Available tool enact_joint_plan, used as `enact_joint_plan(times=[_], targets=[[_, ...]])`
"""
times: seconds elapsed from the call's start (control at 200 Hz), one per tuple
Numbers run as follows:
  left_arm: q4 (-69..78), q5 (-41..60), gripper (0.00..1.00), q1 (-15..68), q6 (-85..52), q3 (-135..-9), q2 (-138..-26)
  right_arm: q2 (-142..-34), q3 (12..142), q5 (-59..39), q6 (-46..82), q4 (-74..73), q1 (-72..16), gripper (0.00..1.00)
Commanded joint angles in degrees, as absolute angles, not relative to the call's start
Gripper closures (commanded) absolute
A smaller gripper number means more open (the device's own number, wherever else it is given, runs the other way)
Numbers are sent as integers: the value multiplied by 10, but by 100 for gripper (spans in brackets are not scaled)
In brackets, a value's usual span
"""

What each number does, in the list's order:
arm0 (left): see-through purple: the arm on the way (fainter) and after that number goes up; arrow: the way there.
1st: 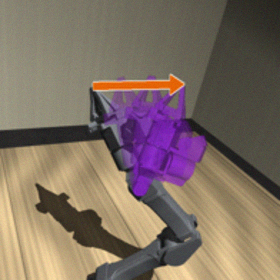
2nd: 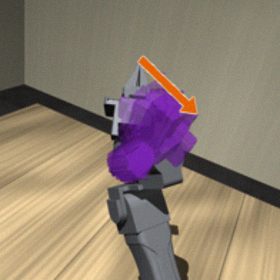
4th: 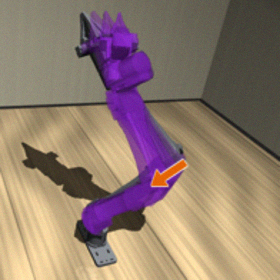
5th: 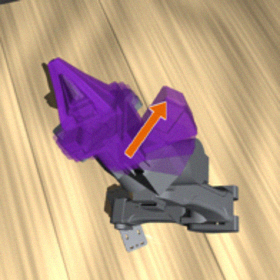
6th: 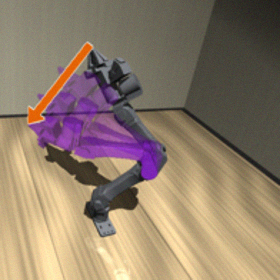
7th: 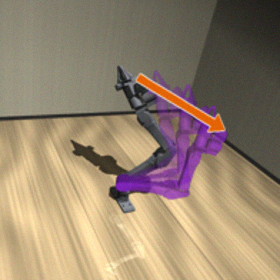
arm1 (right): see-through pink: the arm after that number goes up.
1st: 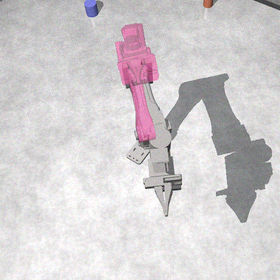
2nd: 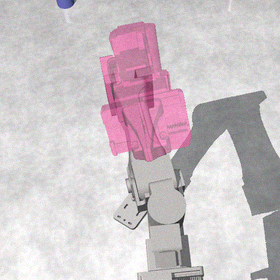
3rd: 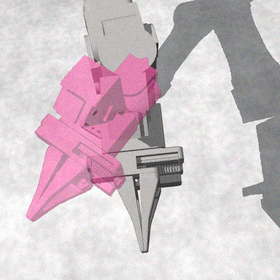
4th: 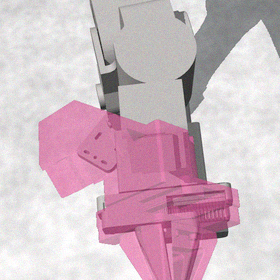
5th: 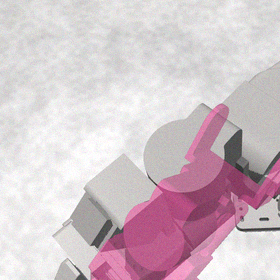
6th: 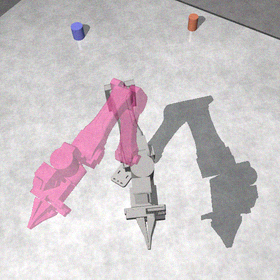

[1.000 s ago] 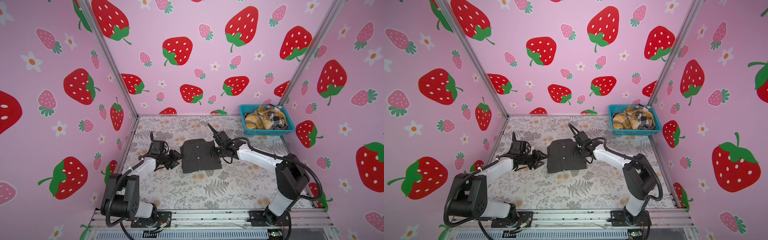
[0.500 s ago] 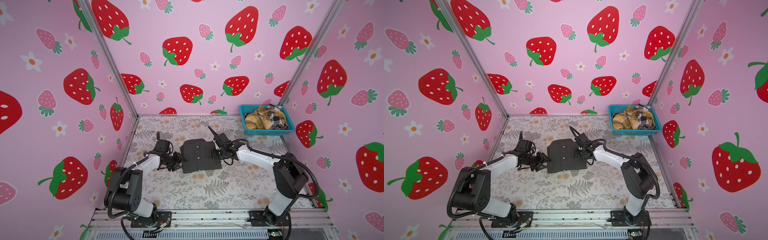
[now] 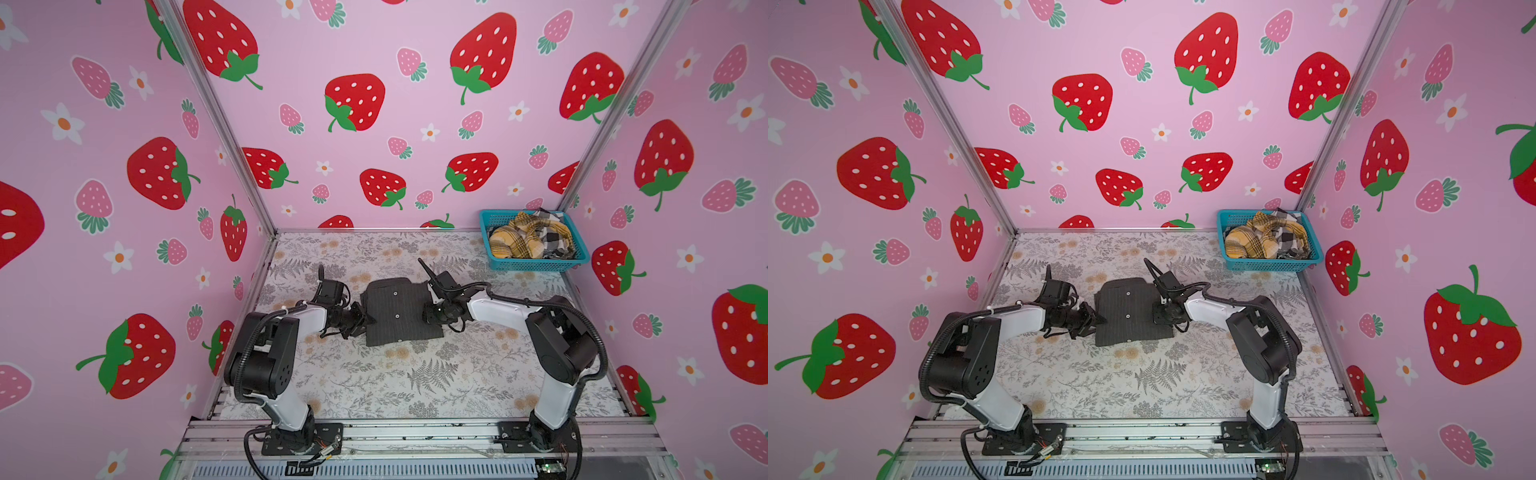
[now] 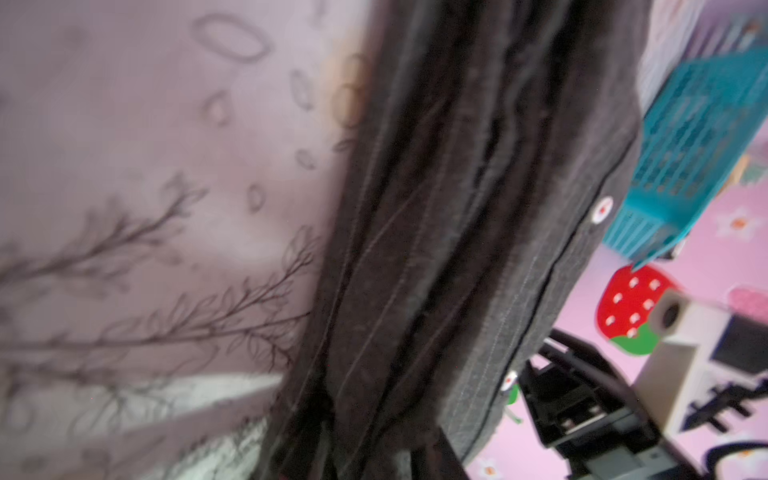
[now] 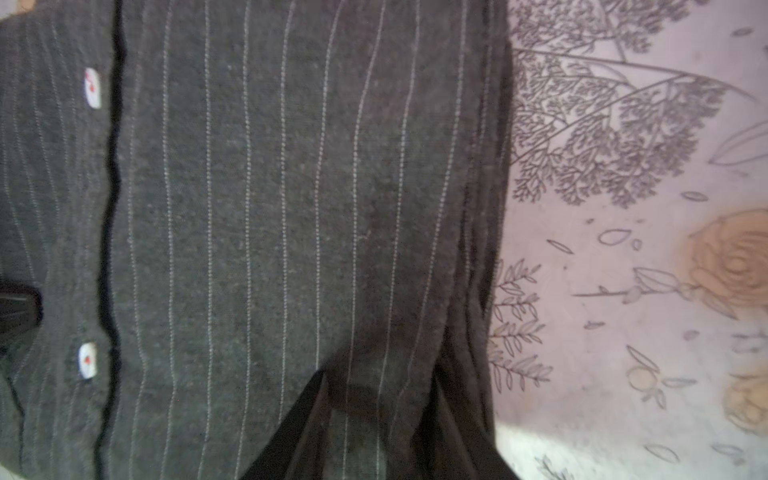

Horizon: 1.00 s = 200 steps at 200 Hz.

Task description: Fold and stack the long sleeve shirts

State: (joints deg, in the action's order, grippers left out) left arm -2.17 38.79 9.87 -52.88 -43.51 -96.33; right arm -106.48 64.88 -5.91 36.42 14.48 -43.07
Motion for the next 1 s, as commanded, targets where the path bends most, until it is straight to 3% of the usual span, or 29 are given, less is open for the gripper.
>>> enact_joint_plan(times=[0.0,0.19,0.415,0.515,0.685,0.715,0.83,0.91,0.995], targets=[[126,462,92,103,-610,-410,-960,-1081,632,-92,378,113,-431,58],[156,477,92,105,-635,-395,-915,-1072,614,-109,389,93,-432,57],[239,463,100,85,-650,-345,-1032,-1069,615,-104,399,90,-439,55],[322,453,100,62,-686,-299,-1049,-1041,615,-93,400,99,-440,52],[305,448,100,43,-665,-288,-1018,-987,645,-47,392,147,-453,49],[306,447,100,40,-664,-287,-1011,-982,657,-27,391,160,-462,44],[302,442,69,37,-658,-283,-994,-991,703,-15,381,172,-502,44],[310,445,60,38,-667,-284,-991,-1025,733,-30,379,172,-524,54],[325,453,58,36,-693,-284,-973,-1066,761,-27,380,177,-543,66]])
